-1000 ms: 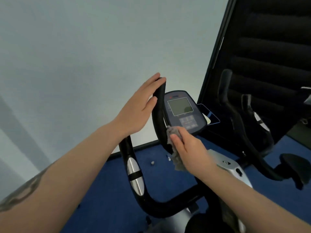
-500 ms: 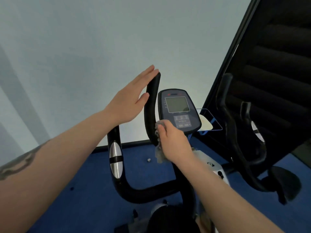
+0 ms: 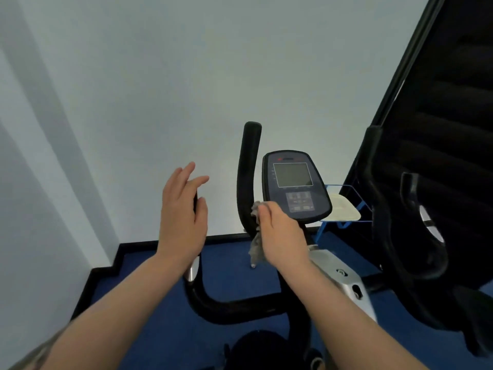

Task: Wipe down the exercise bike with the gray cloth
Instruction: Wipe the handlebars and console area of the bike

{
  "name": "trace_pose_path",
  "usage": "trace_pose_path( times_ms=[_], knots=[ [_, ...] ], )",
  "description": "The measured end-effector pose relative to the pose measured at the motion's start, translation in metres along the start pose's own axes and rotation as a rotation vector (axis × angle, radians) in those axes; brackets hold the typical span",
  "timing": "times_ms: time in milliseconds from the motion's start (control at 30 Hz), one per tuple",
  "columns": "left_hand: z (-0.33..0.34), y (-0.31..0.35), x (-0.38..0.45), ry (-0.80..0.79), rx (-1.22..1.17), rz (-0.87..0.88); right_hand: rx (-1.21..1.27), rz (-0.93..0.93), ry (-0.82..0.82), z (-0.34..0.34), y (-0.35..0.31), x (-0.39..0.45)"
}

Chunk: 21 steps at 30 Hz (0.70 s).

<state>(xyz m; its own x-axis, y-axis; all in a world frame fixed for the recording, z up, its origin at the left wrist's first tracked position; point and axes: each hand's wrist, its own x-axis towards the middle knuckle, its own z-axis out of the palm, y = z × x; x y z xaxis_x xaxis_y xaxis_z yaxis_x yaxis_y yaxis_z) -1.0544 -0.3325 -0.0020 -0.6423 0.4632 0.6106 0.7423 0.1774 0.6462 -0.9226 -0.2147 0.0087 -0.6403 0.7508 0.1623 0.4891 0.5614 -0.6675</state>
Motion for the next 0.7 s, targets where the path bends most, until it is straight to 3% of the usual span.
trace_pose_path(
  times_ms=[133,367,467,600,700],
  knots=[
    [-0.002,0.0,-0.001,0.013,0.009,0.001,0.297,0.017,-0.004,-0.006,0.007,0.005],
    [-0.001,0.002,-0.001,0.026,0.07,-0.006,0.835,-0.032,0.159,-0.026,-0.038,0.07],
    [-0.001,0.003,0.0,0.036,0.077,-0.005,0.82,-0.128,0.161,-0.035,-0.057,0.097],
    [-0.001,0.002,0.0,0.035,0.084,-0.009,0.996,-0.065,0.114,-0.026,-0.062,0.109],
    [0.0,0.001,0.001,0.034,0.086,-0.009,0.952,-0.048,0.074,-0.011,-0.043,0.098]
  ],
)
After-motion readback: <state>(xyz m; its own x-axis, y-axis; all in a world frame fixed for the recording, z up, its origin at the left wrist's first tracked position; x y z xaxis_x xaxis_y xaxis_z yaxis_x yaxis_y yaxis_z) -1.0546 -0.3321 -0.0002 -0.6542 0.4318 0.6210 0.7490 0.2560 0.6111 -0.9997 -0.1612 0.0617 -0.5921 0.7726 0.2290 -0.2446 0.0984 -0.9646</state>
